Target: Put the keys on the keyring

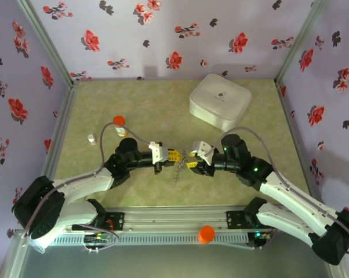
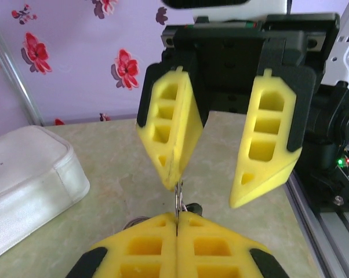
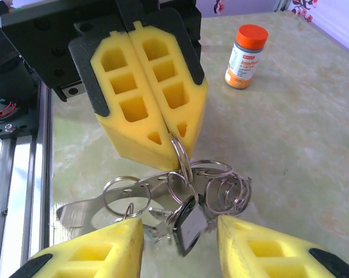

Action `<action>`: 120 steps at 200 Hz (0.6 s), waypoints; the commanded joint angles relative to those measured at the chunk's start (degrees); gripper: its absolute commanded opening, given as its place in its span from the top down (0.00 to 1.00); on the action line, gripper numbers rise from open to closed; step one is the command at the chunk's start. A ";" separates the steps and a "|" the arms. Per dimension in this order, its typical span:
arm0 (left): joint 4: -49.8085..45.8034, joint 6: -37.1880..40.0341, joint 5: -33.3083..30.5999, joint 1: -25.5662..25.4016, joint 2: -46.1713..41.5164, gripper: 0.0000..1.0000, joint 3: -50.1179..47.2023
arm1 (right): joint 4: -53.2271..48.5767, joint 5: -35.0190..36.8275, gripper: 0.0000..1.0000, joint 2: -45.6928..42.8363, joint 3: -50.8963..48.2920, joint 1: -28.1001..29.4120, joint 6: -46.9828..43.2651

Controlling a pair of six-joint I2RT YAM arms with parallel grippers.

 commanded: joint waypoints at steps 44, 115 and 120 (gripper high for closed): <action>10.10 -3.83 0.94 0.04 1.45 1.00 -0.76 | 4.16 2.45 0.74 2.58 -0.08 0.14 -0.02; 18.98 -6.42 4.49 0.05 3.48 1.00 -1.57 | -0.88 2.11 1.00 4.52 2.67 0.73 -2.56; 19.46 -6.63 4.92 0.07 3.82 1.00 -1.44 | -1.15 1.62 1.00 4.85 2.72 1.04 -2.80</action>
